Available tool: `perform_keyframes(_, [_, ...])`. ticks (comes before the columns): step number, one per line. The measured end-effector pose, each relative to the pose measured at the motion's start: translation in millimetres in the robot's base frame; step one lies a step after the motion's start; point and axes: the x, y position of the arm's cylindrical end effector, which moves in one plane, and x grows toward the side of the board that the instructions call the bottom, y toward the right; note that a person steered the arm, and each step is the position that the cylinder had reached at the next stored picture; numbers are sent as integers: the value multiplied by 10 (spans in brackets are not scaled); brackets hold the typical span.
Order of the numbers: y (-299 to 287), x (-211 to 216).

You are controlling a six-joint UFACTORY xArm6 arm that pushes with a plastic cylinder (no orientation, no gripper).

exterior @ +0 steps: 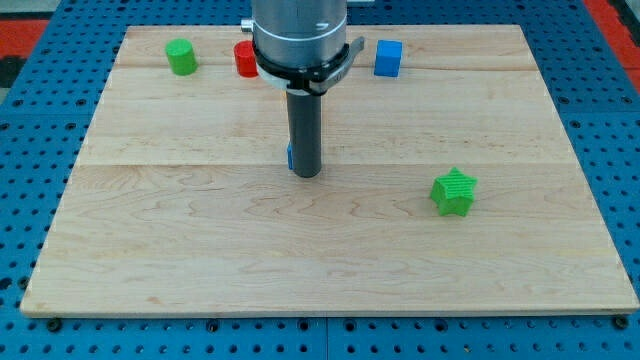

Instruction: Point at the green star

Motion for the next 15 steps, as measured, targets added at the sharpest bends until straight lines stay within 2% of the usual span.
perform_keyframes(1, [0, -109])
perform_keyframes(2, [-6, -18])
perform_keyframes(3, [-5, 659])
perform_keyframes(4, [487, 1114])
perform_keyframes(6, [2225, 1212])
perform_keyframes(7, [2537, 1122])
perform_keyframes(8, [2472, 762])
perform_keyframes(9, [2462, 579])
perform_keyframes(13, [2250, 419])
perform_keyframes(15, [1678, 419])
